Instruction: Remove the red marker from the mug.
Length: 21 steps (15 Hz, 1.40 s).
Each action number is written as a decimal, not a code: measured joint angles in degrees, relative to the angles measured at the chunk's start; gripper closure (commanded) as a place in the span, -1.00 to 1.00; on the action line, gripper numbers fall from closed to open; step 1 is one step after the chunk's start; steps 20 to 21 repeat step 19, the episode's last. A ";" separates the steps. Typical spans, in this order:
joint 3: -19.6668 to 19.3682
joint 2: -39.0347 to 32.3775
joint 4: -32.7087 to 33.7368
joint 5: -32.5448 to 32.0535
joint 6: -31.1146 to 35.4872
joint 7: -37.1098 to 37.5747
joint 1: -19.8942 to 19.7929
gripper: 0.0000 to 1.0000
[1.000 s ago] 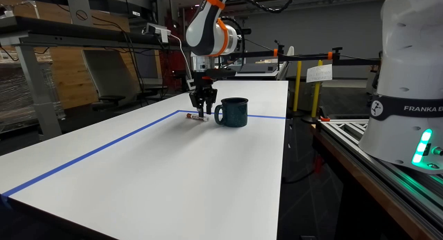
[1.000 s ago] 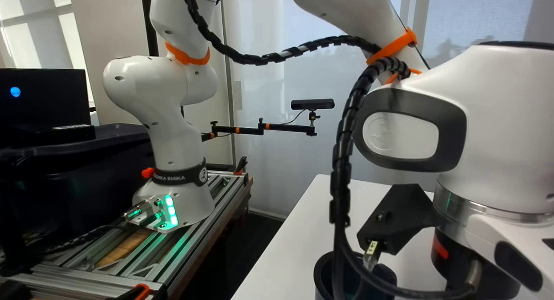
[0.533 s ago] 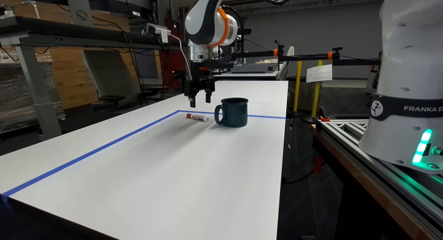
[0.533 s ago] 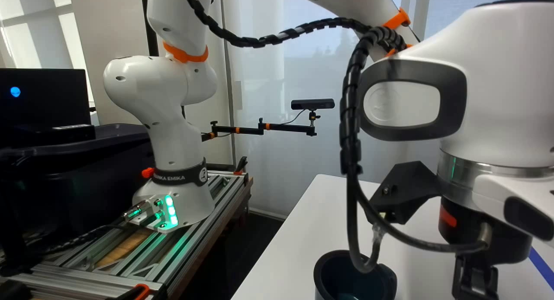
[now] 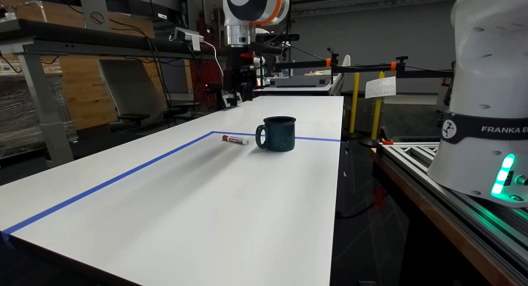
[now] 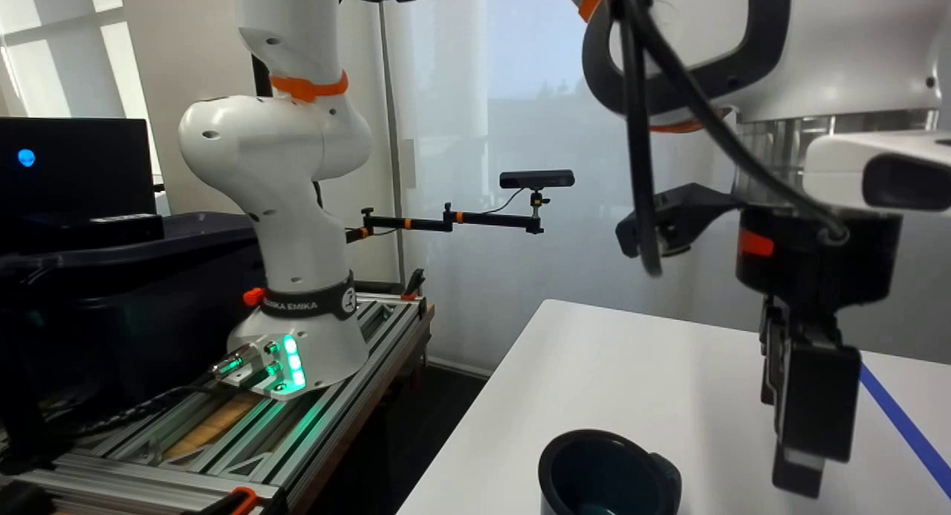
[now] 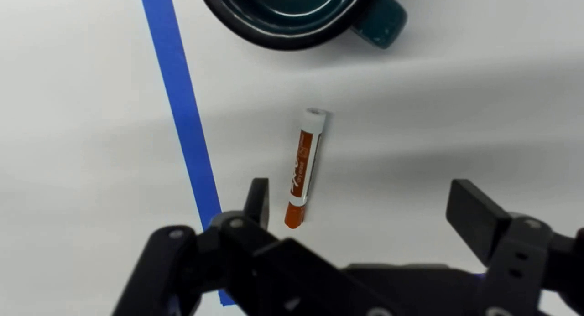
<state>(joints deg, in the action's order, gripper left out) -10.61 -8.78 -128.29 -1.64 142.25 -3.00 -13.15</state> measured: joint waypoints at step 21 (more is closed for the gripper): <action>0.20 10.93 -2.62 -1.61 -11.51 -0.75 1.27 -1.00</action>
